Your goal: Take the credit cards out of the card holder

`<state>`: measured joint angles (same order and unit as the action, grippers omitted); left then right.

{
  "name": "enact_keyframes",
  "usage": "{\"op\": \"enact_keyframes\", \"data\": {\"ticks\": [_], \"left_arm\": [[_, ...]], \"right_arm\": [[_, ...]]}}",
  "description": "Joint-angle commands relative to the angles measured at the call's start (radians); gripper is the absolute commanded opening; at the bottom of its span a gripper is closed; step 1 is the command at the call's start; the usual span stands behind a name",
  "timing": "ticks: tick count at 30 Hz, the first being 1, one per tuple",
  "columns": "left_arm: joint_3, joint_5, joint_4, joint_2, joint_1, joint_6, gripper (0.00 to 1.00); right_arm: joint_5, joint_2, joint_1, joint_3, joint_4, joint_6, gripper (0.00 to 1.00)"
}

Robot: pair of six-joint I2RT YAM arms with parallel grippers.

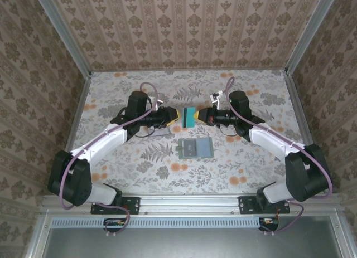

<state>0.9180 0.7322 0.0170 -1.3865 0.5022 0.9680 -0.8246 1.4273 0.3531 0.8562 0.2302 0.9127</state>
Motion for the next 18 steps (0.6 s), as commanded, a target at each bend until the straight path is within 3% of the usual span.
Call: {"op": "enact_keyframes", "data": {"ticks": [1,18], "left_arm": [[-0.002,0.040,0.075,-0.014,-0.007,0.047,0.32],[0.018,0.096,0.130,-0.057,-0.004,0.066,0.30]], "right_arm": [[-0.053,0.001,-0.002,-0.008,0.050,0.018,0.00],[-0.051,0.008,-0.003,-0.009,0.065,0.032,0.00]]}}
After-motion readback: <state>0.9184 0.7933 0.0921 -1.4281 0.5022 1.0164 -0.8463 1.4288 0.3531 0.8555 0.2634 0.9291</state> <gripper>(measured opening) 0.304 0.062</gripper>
